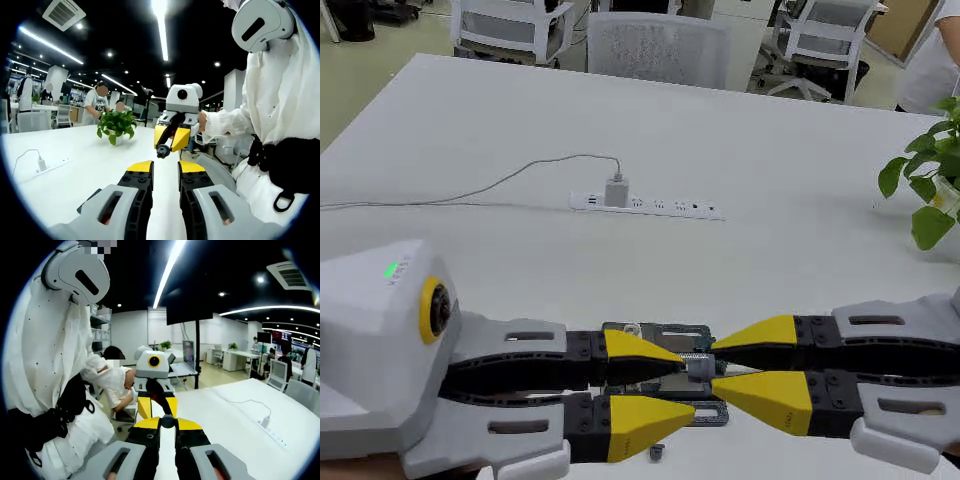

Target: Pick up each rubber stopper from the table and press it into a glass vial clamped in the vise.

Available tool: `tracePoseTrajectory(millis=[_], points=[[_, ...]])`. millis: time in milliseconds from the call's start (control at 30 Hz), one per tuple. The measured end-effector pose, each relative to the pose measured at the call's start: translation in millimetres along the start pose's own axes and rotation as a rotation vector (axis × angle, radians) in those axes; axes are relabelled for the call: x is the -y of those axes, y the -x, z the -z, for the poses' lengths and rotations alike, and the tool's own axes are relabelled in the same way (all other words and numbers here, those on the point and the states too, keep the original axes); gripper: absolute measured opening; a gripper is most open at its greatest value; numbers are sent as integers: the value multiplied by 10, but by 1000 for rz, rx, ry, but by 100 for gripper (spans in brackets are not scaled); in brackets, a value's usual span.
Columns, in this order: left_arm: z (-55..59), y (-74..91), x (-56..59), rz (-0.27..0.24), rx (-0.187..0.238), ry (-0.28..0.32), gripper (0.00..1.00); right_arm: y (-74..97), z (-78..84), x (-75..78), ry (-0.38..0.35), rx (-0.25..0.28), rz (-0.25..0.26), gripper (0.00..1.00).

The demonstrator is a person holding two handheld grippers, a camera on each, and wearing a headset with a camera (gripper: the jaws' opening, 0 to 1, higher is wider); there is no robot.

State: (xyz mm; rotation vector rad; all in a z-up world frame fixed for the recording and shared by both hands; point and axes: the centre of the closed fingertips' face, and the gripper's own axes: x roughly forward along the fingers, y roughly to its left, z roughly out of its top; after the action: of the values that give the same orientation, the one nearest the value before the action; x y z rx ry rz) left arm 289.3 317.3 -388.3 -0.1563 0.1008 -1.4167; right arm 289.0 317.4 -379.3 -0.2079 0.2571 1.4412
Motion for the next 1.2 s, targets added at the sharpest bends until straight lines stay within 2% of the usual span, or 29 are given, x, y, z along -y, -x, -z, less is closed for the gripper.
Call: tracePoseTrajectory(millis=[100,200,300,400,467,567,633,800,833,933,1033,1200], points=[[82,31,-42,-28,-36,-24,19,-9,4,52,11,-16,10,5],[153,49,-72,-51,-64,-43,26,-16,18,111,20,-34,19,5],[232,77,-105,-74,-91,-59,32,-39,72,164,40,-77,28,5],[358,113,-157,-110,-141,-84,40,-65,113,228,68,-118,37,5],[404,124,-173,-124,-157,-99,46,-80,117,262,72,-128,40,5],[490,152,-203,-143,-185,-111,51,-102,206,354,108,-198,49,5],[528,166,-223,-155,-198,-116,53,-130,220,383,105,-211,44,5],[637,200,-277,-181,-239,-145,60,-194,315,508,134,-279,34,5],[666,210,-290,-186,-250,-150,61,-203,352,548,149,-308,32,5],[712,233,-318,-198,-262,-158,65,-250,389,627,155,-335,23,5],[772,262,-354,-211,-277,-164,68,-274,466,723,168,-386,19,5],[834,301,-425,-236,-273,-150,74,-325,607,885,169,-465,14,5]])
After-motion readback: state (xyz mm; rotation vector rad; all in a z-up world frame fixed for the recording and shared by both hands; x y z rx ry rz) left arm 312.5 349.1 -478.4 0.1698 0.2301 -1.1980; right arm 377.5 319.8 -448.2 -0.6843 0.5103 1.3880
